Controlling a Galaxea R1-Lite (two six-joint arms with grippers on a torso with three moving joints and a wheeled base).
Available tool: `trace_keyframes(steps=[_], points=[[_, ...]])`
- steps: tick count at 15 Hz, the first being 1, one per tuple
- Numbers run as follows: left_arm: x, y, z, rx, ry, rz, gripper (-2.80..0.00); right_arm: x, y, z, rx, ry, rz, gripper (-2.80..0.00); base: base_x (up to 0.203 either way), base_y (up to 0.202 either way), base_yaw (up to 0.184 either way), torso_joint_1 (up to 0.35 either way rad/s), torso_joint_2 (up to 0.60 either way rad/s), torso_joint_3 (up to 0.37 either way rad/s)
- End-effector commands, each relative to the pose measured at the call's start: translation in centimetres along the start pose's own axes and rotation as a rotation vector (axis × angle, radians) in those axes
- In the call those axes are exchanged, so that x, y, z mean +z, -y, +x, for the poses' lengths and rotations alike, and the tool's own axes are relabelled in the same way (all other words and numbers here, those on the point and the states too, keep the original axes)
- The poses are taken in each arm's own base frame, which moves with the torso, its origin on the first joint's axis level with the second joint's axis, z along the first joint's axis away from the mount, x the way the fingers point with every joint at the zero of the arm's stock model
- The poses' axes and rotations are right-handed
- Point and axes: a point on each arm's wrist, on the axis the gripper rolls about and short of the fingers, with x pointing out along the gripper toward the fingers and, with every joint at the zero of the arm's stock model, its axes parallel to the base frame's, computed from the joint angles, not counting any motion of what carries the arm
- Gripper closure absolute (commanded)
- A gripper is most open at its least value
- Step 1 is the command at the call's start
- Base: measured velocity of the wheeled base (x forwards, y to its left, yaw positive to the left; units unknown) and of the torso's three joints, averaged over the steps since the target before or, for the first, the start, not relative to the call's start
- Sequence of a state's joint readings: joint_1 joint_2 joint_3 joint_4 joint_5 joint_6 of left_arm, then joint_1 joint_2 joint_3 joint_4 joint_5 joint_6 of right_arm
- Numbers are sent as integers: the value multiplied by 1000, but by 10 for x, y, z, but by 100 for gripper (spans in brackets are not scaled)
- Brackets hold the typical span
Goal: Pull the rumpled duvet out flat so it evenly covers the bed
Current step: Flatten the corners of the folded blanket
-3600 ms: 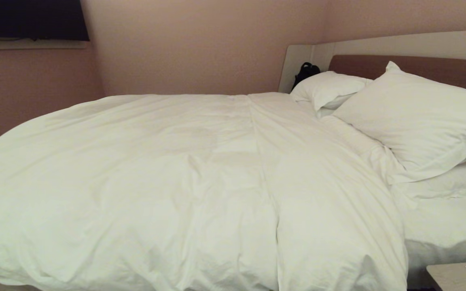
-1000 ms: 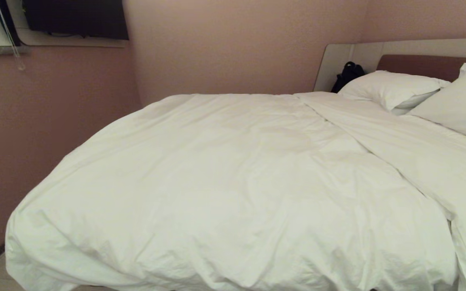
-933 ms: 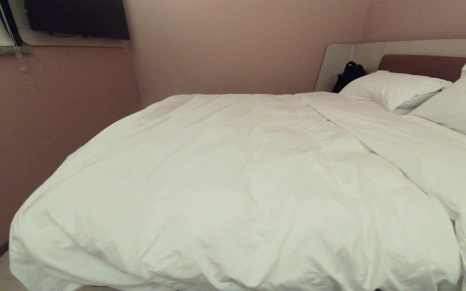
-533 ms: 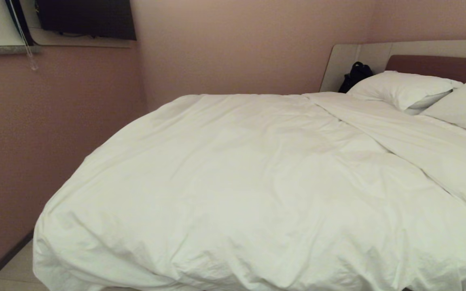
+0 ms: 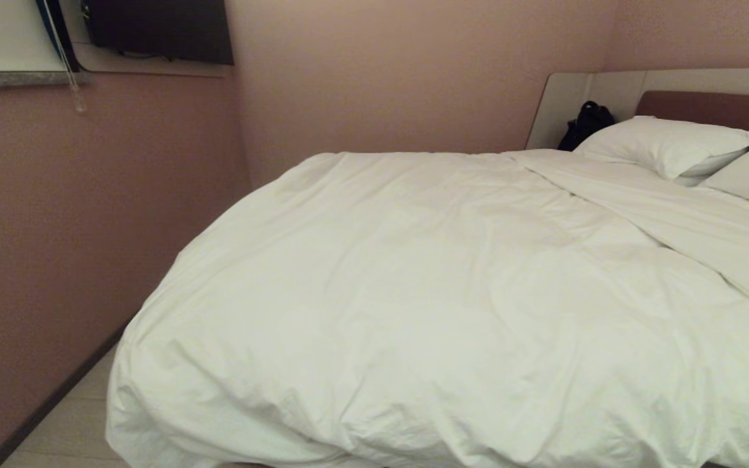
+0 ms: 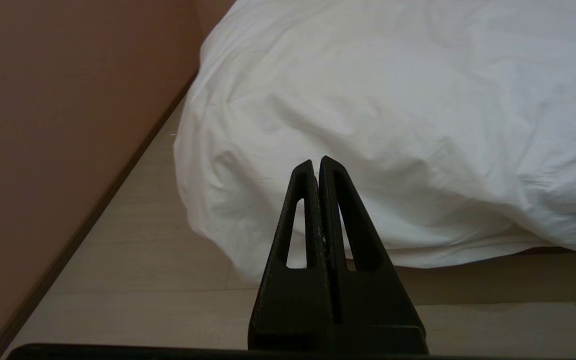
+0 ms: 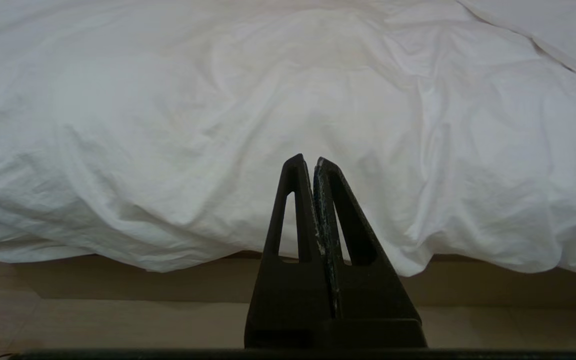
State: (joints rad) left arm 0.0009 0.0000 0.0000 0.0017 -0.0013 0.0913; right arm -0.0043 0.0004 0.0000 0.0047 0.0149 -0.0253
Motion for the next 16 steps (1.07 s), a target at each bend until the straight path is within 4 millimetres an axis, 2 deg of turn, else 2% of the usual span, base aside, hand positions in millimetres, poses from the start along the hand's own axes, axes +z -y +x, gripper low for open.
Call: trace_keyframes(steps=[1,16], points=[[0,0,0,0,-1,1,0,0,0,0,0,1,-1,0,0,123,5,2,6,2],[0,0,0,0,-4,-1,0,0,0,0,0,1,-1,0,0,5,0,0,0,0]])
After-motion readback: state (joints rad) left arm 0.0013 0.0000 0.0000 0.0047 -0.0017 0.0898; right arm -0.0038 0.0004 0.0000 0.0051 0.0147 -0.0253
